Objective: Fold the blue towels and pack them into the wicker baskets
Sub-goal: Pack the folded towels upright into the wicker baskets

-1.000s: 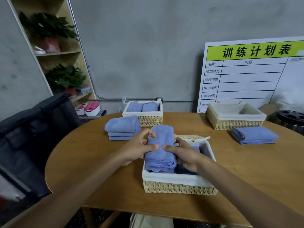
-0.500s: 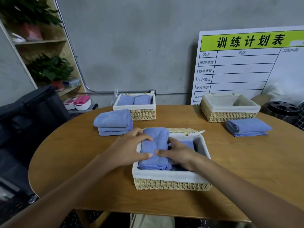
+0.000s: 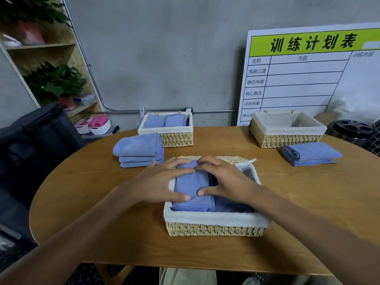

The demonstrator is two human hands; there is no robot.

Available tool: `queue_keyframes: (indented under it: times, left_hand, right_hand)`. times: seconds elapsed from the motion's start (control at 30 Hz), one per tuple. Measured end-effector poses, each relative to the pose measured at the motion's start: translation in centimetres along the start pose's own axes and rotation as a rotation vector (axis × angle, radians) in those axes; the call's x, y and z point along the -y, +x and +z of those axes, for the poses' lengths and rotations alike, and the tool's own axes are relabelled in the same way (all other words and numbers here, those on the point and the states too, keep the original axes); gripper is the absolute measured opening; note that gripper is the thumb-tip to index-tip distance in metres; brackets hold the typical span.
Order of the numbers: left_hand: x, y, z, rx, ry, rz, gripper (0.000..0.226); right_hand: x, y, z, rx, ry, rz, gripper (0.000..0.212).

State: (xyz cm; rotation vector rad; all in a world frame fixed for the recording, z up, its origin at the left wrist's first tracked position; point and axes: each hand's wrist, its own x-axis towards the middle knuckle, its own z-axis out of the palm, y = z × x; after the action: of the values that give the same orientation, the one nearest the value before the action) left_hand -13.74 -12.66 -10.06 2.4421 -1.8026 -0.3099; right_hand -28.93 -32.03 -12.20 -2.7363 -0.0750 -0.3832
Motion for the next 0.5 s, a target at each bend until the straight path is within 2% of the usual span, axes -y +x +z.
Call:
queue_keyframes:
  times: [0.13,0.33,0.5]
  left_hand:
    - [0.2,0.2,0.1,0.118,0.026,-0.002,0.09]
    - [0.8,0.5,0.5,0.209,-0.06,-0.015,0.106]
    - [0.4,0.8,0.5,0.232,0.019,-0.021,0.106]
  right_hand:
    - [-0.5,-0.9,0.8,0.117,0.096,0.075,0.074]
    - [-0.6,-1.1,0.8,0.222,0.129,0.108,0.099]
    - [-0.6,-1.3,1.3,0.232,0.114,0.113,0.103]
